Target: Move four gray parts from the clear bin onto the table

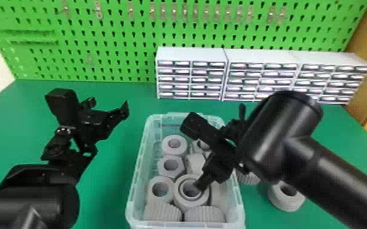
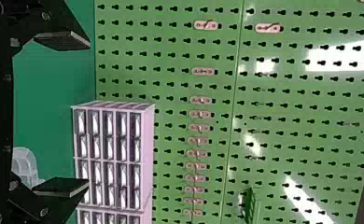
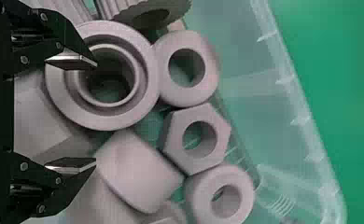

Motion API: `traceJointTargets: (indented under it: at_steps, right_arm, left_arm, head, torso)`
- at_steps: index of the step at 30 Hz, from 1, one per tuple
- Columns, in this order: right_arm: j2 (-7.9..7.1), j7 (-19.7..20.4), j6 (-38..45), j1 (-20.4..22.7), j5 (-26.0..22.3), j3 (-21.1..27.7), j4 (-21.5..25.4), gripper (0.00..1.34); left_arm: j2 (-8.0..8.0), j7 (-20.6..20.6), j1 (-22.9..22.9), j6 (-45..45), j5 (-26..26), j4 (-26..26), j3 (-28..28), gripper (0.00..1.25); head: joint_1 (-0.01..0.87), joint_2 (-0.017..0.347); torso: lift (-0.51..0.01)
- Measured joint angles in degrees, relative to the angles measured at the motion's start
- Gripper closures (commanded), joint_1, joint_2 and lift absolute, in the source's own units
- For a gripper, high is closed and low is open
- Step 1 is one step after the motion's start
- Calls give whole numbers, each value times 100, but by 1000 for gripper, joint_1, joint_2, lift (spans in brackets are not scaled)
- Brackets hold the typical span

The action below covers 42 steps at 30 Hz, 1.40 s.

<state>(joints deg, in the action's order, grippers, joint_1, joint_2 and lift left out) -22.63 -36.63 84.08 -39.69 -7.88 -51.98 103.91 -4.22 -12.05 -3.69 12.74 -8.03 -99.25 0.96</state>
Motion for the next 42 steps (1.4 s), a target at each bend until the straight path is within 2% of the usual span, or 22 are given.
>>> traceJointTargets:
  at_steps: [1, 3, 7, 21, 42]
  right_arm:
    - [28, -206, -76, -23, 327, -68, -45, 519]
    - [55, -315, -154, -49, 630, -135, -93, 519]
    - [77, -316, -229, -71, 834, -195, -168, 519]
    - [173, -438, -563, -96, 845, -259, -547, 519]
    - [281, -491, -913, -227, 520, -399, -955, 518]
  left_arm:
    - [0, -3, 0, 0, 1, 0, 0, 233]
    - [0, -7, 1, 0, 3, 0, 4, 233]
    - [0, -8, 17, 0, 3, 0, 18, 233]
    - [0, -8, 33, 0, 4, -4, 15, 233]
    - [-1, -8, 26, 0, 3, -2, 0, 233]
  head:
    - [686, 26]
    - [686, 26]
    - [686, 26]
    - [686, 26]
    - [686, 26]
  torso:
    - [-50]
    - [-50]
    - [-50]
    - [-50]
    - [-50]
